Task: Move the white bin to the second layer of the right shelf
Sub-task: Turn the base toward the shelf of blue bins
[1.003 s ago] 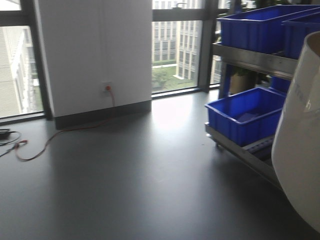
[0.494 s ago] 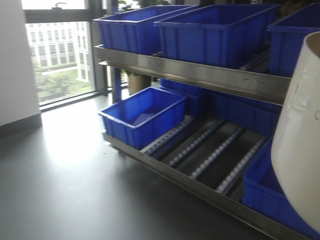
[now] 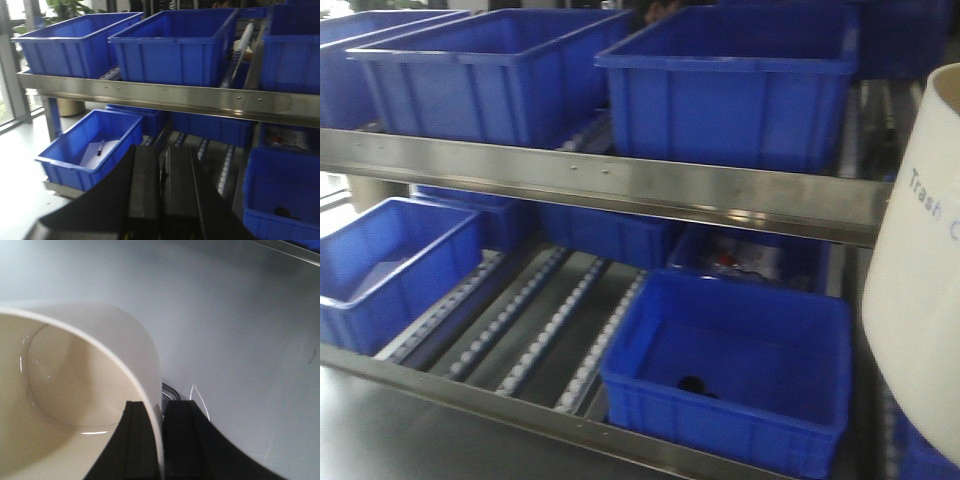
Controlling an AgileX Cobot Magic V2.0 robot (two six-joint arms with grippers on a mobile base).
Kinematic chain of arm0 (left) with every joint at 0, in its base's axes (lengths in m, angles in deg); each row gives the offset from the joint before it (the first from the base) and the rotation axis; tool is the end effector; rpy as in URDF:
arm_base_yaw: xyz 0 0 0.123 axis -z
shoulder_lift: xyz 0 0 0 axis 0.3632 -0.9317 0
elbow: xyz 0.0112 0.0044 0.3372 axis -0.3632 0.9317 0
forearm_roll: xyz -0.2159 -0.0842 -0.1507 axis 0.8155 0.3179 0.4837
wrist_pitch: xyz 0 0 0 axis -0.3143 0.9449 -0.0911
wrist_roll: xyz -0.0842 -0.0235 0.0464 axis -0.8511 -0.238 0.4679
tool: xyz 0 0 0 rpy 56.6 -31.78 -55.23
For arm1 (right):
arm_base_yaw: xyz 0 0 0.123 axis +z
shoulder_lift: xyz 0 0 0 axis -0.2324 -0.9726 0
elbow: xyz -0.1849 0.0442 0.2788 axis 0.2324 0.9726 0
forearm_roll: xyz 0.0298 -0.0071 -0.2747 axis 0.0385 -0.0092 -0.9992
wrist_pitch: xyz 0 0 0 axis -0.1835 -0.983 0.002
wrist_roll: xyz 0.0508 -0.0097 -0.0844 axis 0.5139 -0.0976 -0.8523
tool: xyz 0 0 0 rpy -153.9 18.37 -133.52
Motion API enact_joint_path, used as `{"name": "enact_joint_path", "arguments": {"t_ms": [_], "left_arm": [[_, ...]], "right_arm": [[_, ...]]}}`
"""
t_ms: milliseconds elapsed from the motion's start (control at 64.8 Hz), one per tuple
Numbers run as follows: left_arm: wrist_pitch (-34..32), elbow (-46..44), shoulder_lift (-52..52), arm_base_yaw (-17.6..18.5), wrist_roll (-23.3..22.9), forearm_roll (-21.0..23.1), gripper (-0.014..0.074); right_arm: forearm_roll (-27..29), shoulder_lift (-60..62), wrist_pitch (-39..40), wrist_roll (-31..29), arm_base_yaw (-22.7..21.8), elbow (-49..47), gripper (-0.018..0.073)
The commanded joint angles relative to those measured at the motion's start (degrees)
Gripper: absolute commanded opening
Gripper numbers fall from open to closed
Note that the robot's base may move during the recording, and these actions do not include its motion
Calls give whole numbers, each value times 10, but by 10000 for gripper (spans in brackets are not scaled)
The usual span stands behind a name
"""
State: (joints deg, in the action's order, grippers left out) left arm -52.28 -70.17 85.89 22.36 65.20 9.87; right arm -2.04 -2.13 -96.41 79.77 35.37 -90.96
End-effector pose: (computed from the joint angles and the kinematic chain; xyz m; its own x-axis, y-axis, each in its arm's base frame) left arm 0.0364 -0.0012 0.2031 0.0042 0.0345 -0.9994 0.0240 0.9991 0.0346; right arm 0.1289 0.0435 0.3435 -0.9125 0.0890 -0.3993 0.0497 0.9929 0.1078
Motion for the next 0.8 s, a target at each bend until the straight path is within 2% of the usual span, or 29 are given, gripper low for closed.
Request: {"name": "enact_joint_path", "arguments": {"t_ms": [0,787], "left_arm": [[-48,21,9,0,-1,3,85],[-48,21,9,0,-1,3,85]], "right_arm": [[-8,3,19,-1,-4,-17,69],[-8,3,11,-1,-4,-17,69]]}}
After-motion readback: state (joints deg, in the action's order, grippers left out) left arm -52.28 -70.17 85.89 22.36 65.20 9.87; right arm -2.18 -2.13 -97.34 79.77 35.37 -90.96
